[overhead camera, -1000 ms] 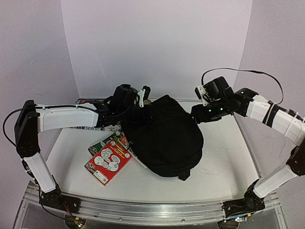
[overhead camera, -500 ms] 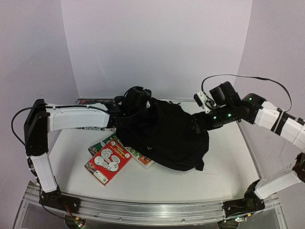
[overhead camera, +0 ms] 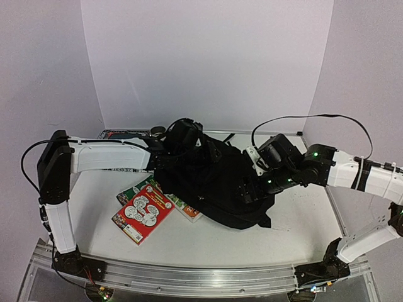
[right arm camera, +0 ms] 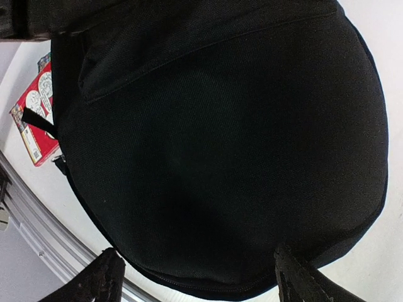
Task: Pack the student bag
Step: Adjust the student bag at the center of the board, then hold the largest pocket of the student bag.
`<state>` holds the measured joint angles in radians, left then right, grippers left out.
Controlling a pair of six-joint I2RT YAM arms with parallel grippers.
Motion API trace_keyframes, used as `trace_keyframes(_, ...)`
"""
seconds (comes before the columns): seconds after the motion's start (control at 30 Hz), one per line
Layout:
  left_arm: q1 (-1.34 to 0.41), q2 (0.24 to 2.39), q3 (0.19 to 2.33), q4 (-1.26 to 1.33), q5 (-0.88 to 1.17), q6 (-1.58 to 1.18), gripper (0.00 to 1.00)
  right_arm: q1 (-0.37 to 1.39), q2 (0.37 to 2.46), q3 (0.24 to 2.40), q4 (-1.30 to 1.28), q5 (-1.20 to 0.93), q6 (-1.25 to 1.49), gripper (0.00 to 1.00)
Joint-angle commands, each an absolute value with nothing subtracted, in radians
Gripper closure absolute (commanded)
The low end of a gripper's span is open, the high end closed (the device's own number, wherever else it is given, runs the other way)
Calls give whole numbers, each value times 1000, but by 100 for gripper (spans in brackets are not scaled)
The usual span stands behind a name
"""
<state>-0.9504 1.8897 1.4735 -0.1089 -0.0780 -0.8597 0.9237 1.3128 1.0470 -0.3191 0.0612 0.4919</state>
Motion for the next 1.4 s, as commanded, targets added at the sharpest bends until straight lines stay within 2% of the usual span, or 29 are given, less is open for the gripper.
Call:
trace_keyframes(0.0,-944,1693,1419,-190,-143,-819,43,976,1307,1045,-309,129,616,17)
trace_keyframes(0.07,-936,1626,1362,-223,-172,-843,36,1006,1330,1061,-304,135,652,18)
trace_keyframes(0.3,-902,1424,1139,-284,-208,-980,27,1119,1439,1146,-292,199,740,20)
trace_keyframes(0.57,-861,1416,1043,-279,-101,-1078,28,1204,1594,1268,-293,228,824,31)
trace_keyframes(0.77,-856,1459,1043,-233,-27,-1093,28,1237,1700,1340,-300,266,904,51)
trace_keyframes(1.07,-855,1517,1046,-183,73,-1107,31,1255,1803,1423,-340,363,961,52)
trace_keyframes(1.37,-856,1520,1043,-169,102,-1116,35,1255,1858,1449,-352,510,1011,59)
